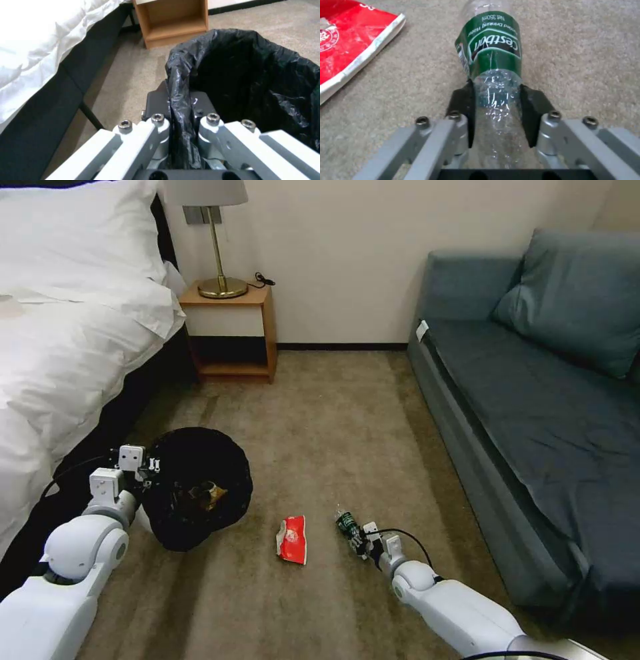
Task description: Pick up the trash bin, then pick up the garbage on the floor and place it into the trash bin.
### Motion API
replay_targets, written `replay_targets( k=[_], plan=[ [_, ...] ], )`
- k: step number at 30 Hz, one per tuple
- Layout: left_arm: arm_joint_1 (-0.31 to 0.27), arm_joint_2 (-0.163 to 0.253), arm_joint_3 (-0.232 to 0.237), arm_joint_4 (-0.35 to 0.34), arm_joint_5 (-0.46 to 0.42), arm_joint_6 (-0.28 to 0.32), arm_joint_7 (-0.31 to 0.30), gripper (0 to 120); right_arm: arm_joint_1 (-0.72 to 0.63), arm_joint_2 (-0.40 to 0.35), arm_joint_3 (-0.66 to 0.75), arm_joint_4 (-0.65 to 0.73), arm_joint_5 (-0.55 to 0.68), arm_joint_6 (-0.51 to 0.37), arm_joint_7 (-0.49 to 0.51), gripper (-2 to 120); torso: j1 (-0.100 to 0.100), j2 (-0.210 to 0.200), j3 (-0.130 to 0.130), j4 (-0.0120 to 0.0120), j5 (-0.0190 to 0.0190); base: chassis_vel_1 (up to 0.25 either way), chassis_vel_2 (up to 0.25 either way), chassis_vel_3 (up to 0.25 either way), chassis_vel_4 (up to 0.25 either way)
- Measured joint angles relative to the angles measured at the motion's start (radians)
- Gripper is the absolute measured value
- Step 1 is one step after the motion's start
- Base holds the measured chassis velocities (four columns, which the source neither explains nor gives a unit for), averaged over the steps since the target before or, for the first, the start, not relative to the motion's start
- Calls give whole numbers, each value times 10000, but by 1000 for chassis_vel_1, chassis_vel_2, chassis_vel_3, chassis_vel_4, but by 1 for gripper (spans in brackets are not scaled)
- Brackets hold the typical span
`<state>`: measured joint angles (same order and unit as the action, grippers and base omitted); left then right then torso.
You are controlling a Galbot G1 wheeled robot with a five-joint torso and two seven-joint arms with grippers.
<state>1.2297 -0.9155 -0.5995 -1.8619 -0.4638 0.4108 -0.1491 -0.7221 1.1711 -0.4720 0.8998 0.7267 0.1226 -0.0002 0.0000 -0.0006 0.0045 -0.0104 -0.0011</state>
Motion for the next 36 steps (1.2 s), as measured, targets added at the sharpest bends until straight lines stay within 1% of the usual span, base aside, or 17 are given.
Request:
replay_targets(
  k=[1,2,3,5,10,12,16,18,21,24,25,28,30,36],
  plan=[
    [15,14,-16,-18,-5,-3,5,5,-32,-8,39,16,-33,25,-12,22,0,0,0,0,1,0,0,0,0],
    [15,14,-16,-18,-5,-3,5,5,-32,-8,39,16,-33,25,-12,22,0,0,0,0,1,0,0,0,0],
    [32,35,-35,-34,-12,-15,7,5,-84,-41,123,116,-51,39,-23,19,0,0,0,0,1,0,0,0,0],
    [41,46,-40,-54,-16,-17,11,5,-108,-128,193,336,-26,39,-24,17,0,0,0,0,1,0,0,0,0],
    [49,52,-46,-90,-24,-18,14,5,-16,-322,160,839,-3,38,-9,17,0,0,1,-2,0,0,0,0,0],
    [67,52,-46,-114,-25,-18,14,5,272,-417,9,1362,-121,75,-2,17,0,0,1,-1,0,0,0,0,0],
    [93,52,-46,-123,-25,-19,14,5,521,-427,-113,1752,-205,146,-14,17,0,-1,1,0,0,0,0,0,0],
    [113,48,-47,-126,-22,-18,15,5,844,-448,-375,2240,-351,287,-89,17,0,0,1,3,0,0,0,0,0],
    [127,42,-46,-126,-19,-19,14,5,964,-472,-538,2449,-355,335,-116,17,0,0,1,2,0,0,0,0,0],
    [125,36,-42,-103,-11,-20,19,5,1237,-519,-808,3063,-248,434,-138,17,0,0,1,0,1,0,0,0,0],
    [125,36,-42,-103,-11,-20,19,5,1237,-519,-808,3063,-248,434,-138,17,0,0,1,0,1,0,0,0,0],
    [91,38,1,-44,-3,-31,27,5,1401,-529,-924,3439,-230,619,-252,17,0,0,1,0,-2,0,0,0,0],
    [23,18,58,31,20,-44,36,5,1514,-381,-1045,3683,-370,1096,-557,17,0,0,1,0,0,0,0,0,0],
    [-63,-58,157,113,55,-52,38,5,1624,-169,-1347,4184,-367,1345,-778,17,0,0,0,-2,-2,0,0,0,0]
  ],
)
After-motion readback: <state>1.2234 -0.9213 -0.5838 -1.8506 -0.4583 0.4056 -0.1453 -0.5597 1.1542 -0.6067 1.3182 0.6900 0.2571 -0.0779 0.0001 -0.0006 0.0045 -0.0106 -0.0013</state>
